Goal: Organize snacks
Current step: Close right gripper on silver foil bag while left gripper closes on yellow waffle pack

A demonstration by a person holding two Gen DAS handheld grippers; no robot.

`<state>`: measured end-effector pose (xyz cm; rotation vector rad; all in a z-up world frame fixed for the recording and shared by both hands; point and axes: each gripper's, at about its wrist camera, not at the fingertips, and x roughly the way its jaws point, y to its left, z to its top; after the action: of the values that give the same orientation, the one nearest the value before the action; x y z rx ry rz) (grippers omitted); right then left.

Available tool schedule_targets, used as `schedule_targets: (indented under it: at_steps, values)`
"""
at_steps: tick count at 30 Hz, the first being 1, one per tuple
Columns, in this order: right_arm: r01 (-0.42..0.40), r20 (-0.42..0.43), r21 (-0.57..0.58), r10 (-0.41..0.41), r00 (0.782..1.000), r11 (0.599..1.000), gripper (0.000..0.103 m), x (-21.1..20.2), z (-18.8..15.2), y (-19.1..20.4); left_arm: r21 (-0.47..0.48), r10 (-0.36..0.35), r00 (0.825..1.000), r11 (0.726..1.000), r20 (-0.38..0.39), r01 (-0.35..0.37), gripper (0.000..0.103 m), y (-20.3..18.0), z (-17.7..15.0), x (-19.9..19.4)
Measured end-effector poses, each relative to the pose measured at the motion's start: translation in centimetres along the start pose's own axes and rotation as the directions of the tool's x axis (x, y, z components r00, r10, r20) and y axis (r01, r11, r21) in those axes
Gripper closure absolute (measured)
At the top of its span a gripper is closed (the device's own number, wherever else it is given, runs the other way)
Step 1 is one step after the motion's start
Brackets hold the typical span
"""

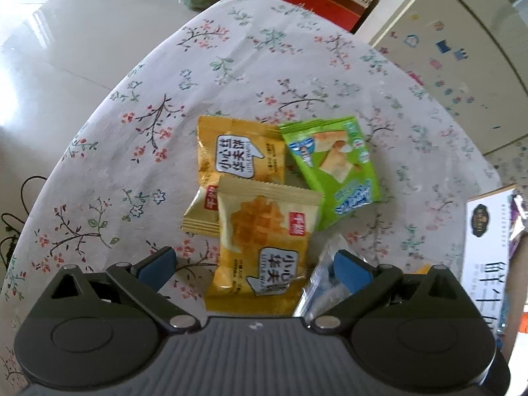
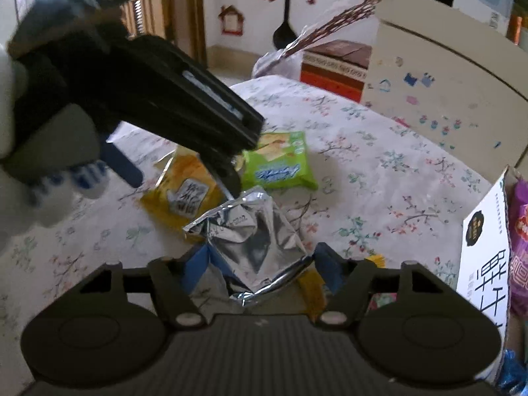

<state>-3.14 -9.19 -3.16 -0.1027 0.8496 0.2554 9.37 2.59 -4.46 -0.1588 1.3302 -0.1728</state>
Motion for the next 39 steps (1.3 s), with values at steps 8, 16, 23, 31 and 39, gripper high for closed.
schedule_targets:
  at_steps: [8,16,23,31,39]
  values:
    - [-0.019,0.038,0.068,0.016,0.999,0.997,0.027,0.3,-0.4,-0.4,0.078,0.098,0.994,0.992,0.046,-0.102,0.000,-1.5,-1.0,0.5]
    - [0.000,0.074,0.052,-0.004,0.997,0.999,0.017,1.2,-1.2,-0.2,0.013,0.112,0.993,0.994,0.035,-0.112,0.000,-1.0,-1.4,0.4]
    - [0.011,0.105,0.042,-0.016,0.994,0.999,0.005,2.0,-1.9,0.6,-0.001,0.126,0.990,0.992,0.066,-0.126,0.000,-1.3,-2.0,0.6]
    - [0.008,0.090,0.023,-0.010,0.996,1.000,0.001,2.1,-1.5,0.8,0.023,0.118,0.992,0.993,0.051,-0.120,0.000,-1.4,-2.0,0.2]
    - [0.000,0.083,0.008,-0.001,0.997,1.000,0.027,1.5,-1.1,0.6,0.044,0.069,0.996,0.997,0.052,-0.071,0.012,-1.6,-1.8,-0.2]
